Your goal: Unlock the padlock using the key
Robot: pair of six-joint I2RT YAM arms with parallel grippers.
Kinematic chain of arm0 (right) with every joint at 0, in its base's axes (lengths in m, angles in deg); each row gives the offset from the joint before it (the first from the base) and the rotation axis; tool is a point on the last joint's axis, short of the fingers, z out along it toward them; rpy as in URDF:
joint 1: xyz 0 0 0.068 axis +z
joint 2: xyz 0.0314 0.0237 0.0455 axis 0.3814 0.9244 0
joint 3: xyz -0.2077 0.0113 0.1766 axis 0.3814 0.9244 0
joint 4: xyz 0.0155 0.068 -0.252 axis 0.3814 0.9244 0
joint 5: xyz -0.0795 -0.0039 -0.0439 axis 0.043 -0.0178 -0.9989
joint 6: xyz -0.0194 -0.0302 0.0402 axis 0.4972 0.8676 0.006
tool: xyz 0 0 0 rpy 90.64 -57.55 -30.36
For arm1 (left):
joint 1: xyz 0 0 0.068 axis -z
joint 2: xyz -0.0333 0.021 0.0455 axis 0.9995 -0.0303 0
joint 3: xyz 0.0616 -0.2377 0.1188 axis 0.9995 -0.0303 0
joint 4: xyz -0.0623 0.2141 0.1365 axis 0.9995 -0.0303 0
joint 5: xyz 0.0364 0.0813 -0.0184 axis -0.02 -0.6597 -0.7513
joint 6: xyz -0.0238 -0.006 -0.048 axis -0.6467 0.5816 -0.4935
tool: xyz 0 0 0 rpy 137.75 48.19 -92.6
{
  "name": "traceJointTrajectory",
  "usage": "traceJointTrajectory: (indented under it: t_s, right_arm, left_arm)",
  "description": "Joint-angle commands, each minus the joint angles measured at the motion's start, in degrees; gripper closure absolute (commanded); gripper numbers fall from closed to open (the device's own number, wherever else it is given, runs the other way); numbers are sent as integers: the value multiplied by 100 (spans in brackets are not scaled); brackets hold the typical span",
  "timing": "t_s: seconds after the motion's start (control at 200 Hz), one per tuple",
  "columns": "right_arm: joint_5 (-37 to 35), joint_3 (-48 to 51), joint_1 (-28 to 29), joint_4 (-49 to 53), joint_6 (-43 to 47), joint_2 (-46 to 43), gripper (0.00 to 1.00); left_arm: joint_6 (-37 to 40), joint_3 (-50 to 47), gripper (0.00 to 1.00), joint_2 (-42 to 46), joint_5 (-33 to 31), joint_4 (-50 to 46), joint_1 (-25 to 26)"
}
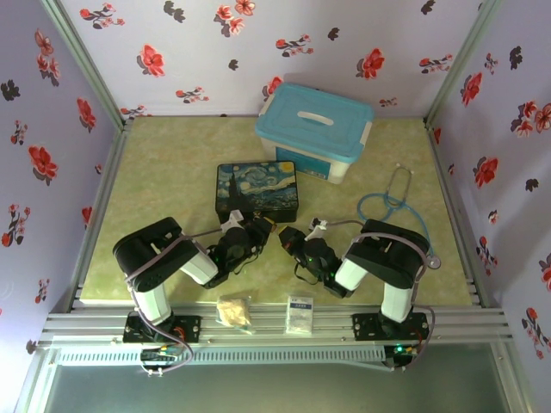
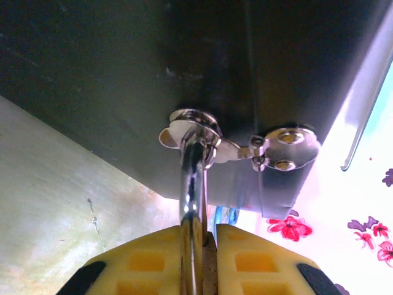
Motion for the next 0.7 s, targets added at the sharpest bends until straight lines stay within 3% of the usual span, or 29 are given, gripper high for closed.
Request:
traceJointTrajectory:
  t_s: [0.0,0.255,0.345,0.49,0.615,0.695]
  right_arm:
    - [580,-181,-52,-224,-438,171,100]
    - [1255,-307,-158,-216,-1528,255,100]
    - [1265,-327,-149,-49,-1310,211,100]
    - [1263,-391,-103,1024,-713,-253,100]
    - [1214,-307,-203,2033,-179,-759,91]
    - [1375,-332,-384,2913,329,-1117,75]
  left_arm:
    - [242,280,100,209,759,677,330]
    - [321,194,100,323,730,688,278]
    - [325,213,100,327,740,679,271]
    - [343,183,100,345,713,678,251]
    - [220,-57,100,372,448,634,206]
    - [230,-188,100,403,437,625,109]
